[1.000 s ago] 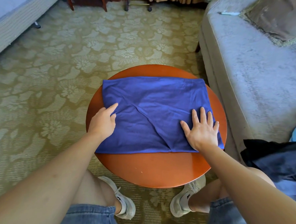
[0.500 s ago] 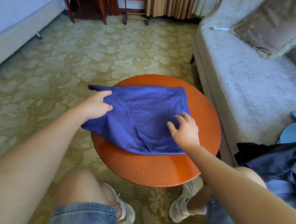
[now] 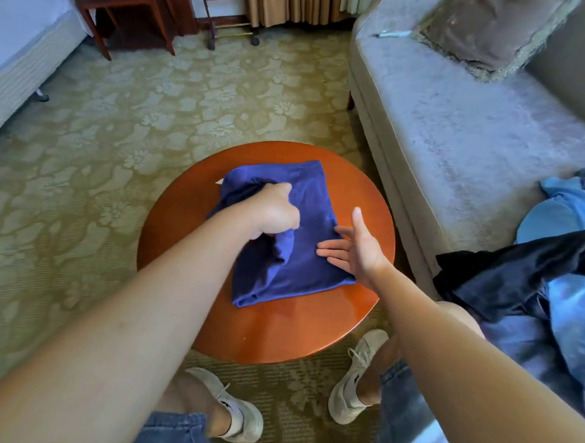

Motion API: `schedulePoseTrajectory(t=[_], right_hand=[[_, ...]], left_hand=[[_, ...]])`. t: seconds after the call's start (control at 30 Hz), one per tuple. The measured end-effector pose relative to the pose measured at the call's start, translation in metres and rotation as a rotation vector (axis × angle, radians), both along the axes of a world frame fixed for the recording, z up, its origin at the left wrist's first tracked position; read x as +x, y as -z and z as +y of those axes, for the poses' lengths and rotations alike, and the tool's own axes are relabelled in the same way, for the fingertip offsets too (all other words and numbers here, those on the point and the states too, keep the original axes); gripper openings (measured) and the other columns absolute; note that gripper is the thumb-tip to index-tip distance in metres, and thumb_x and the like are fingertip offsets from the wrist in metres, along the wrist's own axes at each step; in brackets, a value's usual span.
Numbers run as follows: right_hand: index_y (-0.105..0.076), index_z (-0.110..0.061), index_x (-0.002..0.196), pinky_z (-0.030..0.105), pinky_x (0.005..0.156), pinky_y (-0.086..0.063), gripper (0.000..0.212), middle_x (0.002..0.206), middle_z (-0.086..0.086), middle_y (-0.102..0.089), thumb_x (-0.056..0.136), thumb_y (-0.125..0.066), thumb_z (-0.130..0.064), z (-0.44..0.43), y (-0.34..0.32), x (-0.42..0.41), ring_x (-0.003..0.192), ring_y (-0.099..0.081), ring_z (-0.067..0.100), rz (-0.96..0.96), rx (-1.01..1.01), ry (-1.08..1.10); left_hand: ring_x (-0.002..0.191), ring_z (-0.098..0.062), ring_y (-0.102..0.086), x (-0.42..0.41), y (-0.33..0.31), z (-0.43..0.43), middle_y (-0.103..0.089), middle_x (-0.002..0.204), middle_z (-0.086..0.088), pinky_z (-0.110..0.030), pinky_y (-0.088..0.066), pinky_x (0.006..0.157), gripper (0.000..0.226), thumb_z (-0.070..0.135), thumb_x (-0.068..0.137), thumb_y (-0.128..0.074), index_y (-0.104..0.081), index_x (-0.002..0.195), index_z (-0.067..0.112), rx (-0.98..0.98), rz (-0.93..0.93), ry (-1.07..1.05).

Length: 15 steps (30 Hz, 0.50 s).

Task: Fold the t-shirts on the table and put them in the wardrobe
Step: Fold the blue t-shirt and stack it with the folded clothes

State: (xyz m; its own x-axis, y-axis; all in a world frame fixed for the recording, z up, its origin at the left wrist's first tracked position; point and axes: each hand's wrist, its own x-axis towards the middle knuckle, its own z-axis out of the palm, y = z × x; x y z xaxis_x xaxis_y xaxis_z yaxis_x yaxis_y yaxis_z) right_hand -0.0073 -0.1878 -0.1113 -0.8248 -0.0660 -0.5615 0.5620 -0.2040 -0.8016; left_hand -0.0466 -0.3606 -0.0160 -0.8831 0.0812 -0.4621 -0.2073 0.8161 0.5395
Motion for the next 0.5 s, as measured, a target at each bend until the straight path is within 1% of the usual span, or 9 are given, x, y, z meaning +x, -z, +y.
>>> schedulePoseTrajectory(t=[0.07,0.13,0.2,0.23,0.27,0.3,0.33,0.4,0.5], right_hand=[[-0.045,-0.018,0.134,0.029,0.078,-0.052,0.077,0.107,0.017,-0.070,0.088,-0.027,-0.077,0.004,0.003,-0.003,0.097,-0.070,0.024,-0.009,-0.012,-0.009],[-0.054,-0.017,0.122,0.032,0.091,-0.050,0.071,0.111,0.012,-0.070,0.089,-0.029,-0.075,0.006,0.007,-0.006,0.106,-0.067,0.024,0.000,0.008,-0.013],[-0.068,-0.022,0.109,0.028,0.100,-0.044,0.060,0.115,0.001,-0.069,0.093,-0.034,-0.069,0.007,0.010,-0.006,0.114,-0.062,0.017,0.052,0.051,-0.035],[-0.072,-0.024,0.103,0.026,0.101,-0.043,0.051,0.115,-0.004,-0.070,0.095,-0.039,-0.063,0.007,0.009,-0.006,0.115,-0.061,0.013,0.087,0.059,-0.058],[-0.074,-0.023,0.103,0.025,0.100,-0.045,0.043,0.114,-0.005,-0.071,0.096,-0.046,-0.055,0.006,0.009,-0.005,0.114,-0.062,0.012,0.117,0.056,-0.065],[-0.073,-0.019,0.106,0.027,0.099,-0.047,0.036,0.113,-0.003,-0.072,0.096,-0.053,-0.047,0.005,0.009,-0.005,0.114,-0.063,0.014,0.137,0.066,-0.060],[-0.072,-0.013,0.109,0.030,0.098,-0.049,0.031,0.112,0.002,-0.072,0.095,-0.059,-0.038,0.004,0.010,-0.005,0.113,-0.064,0.018,0.145,0.086,-0.039],[-0.069,-0.009,0.111,0.035,0.098,-0.051,0.024,0.112,0.008,-0.071,0.094,-0.061,-0.024,0.002,0.011,-0.004,0.110,-0.065,0.023,0.140,0.156,-0.017],[-0.069,-0.011,0.108,0.043,0.098,-0.051,0.019,0.108,0.009,-0.072,0.092,-0.060,-0.017,-0.001,0.013,0.000,0.105,-0.067,0.026,0.117,0.227,-0.068]], left_hand=[[0.129,-0.024,-0.041,0.002,0.013,0.024,-0.025,0.158,-0.006,-0.038,-0.040,0.106,0.077,0.014,0.090,-0.060,-0.019,0.155,0.021,-0.029,0.009,0.029],[0.122,-0.024,-0.051,0.008,0.026,0.045,-0.030,0.152,-0.002,-0.036,-0.050,0.095,0.079,0.019,0.094,-0.059,-0.011,0.156,0.024,0.145,-0.054,0.010],[0.105,-0.022,-0.062,0.015,0.034,0.053,-0.042,0.132,0.004,-0.033,-0.056,0.079,0.072,0.023,0.098,-0.054,-0.011,0.156,0.027,0.328,-0.095,-0.086],[0.099,-0.022,-0.064,0.018,0.037,0.052,-0.048,0.120,0.006,-0.034,-0.057,0.077,0.063,0.024,0.099,-0.051,-0.020,0.153,0.027,0.334,-0.051,-0.139],[0.099,-0.023,-0.064,0.019,0.041,0.046,-0.052,0.111,0.007,-0.036,-0.056,0.081,0.050,0.023,0.099,-0.048,-0.032,0.147,0.024,0.276,0.029,-0.170],[0.103,-0.026,-0.062,0.022,0.045,0.039,-0.055,0.108,0.005,-0.036,-0.053,0.086,0.041,0.021,0.099,-0.046,-0.041,0.140,0.021,0.178,0.107,-0.176],[0.110,-0.028,-0.058,0.027,0.051,0.031,-0.057,0.112,0.001,-0.035,-0.048,0.090,0.035,0.018,0.099,-0.044,-0.045,0.134,0.018,0.065,0.160,-0.160],[0.122,-0.032,-0.047,0.042,0.063,0.016,-0.052,0.130,-0.008,-0.037,-0.039,0.097,0.035,0.016,0.098,-0.044,-0.045,0.133,0.015,-0.119,0.207,-0.085],[0.131,-0.032,-0.034,0.065,0.079,0.001,-0.039,0.141,-0.010,-0.041,-0.034,0.104,0.045,0.031,0.097,-0.050,-0.038,0.139,0.018,-0.299,0.222,0.035]])
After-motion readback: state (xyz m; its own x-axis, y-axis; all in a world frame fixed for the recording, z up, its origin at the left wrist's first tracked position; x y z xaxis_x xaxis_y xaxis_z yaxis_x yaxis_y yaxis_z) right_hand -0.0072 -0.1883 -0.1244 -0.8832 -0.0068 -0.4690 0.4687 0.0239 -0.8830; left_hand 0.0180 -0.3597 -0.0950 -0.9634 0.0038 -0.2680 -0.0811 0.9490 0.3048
